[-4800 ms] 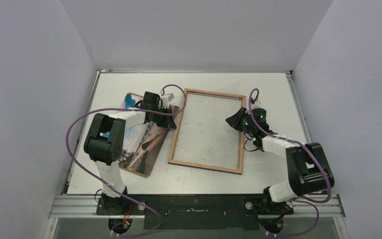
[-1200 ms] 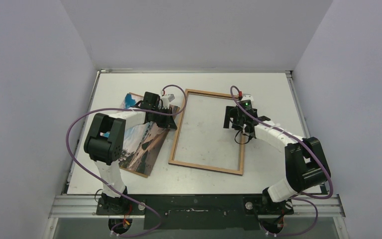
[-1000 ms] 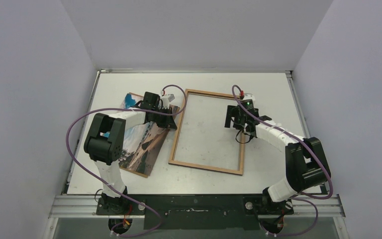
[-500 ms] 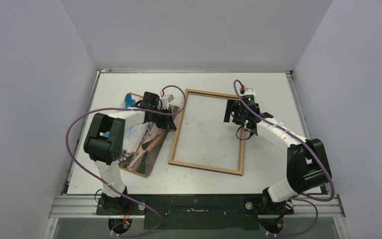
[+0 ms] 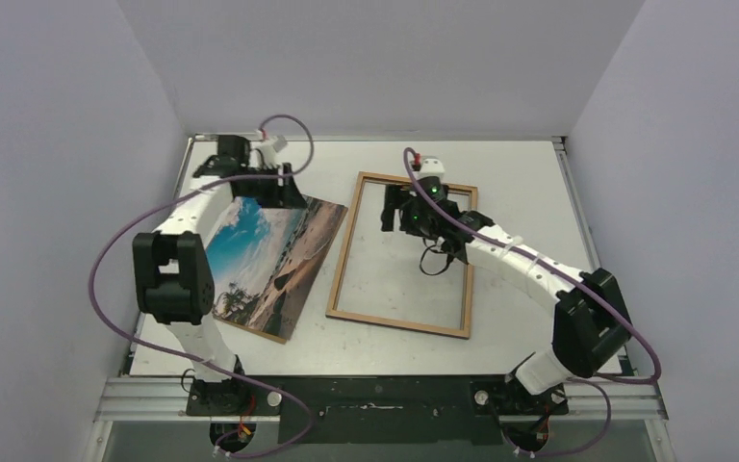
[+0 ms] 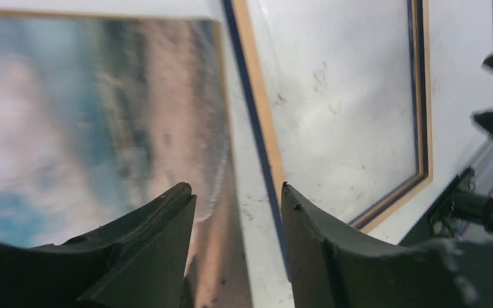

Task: Put the photo into the frame
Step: Place the photo frame item in the photo frame, then pick up the photo at the center of the board, then turn over the photo from the photo frame.

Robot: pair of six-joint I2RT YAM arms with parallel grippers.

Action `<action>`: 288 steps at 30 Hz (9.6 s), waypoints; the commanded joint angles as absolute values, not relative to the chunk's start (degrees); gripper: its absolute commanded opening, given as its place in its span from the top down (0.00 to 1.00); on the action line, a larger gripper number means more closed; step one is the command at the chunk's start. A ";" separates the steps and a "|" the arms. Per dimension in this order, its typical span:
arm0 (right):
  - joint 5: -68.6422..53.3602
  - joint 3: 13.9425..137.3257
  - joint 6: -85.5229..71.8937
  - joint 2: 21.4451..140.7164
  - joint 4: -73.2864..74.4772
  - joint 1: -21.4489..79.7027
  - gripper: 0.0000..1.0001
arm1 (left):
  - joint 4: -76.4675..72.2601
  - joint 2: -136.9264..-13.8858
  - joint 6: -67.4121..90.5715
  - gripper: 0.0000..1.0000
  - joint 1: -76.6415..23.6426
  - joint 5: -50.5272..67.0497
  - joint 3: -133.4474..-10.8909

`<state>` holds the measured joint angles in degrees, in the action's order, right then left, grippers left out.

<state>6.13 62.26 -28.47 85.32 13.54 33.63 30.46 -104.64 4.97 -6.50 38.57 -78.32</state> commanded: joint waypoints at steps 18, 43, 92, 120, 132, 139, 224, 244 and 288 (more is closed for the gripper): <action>4.37 90.18 -30.59 118.56 12.63 58.45 0.10 | 52.37 -105.57 -33.32 0.50 27.04 22.12 -85.61; 7.94 84.43 -33.99 119.29 14.82 54.05 0.10 | 39.40 -105.23 -32.09 0.53 21.75 18.06 -71.81; -16.28 70.97 -63.09 110.81 -15.50 49.14 0.06 | 42.01 -103.01 -29.88 0.62 20.96 25.39 -65.86; -14.27 80.37 -54.59 114.91 -3.65 49.17 0.83 | 45.44 -101.54 -28.34 0.62 21.01 28.33 -68.66; -7.22 88.59 -41.16 109.62 10.87 47.73 0.95 | 53.00 -98.06 -22.21 0.51 21.18 35.21 -81.88; -3.75 94.15 -32.06 99.91 24.29 44.46 0.95 | 54.74 -97.36 -17.74 0.47 21.05 37.47 -90.12; 19.91 67.56 -65.55 88.04 31.11 43.20 0.95 | 50.36 -94.23 -14.65 0.57 11.01 37.03 -78.23; 18.92 69.24 -76.10 87.05 32.55 41.71 0.95 | 48.17 -94.43 -13.18 0.59 8.71 36.99 -77.55; 16.68 77.12 -61.85 94.18 32.48 41.73 0.01 | 48.62 -94.21 -13.77 0.55 8.88 35.74 -77.55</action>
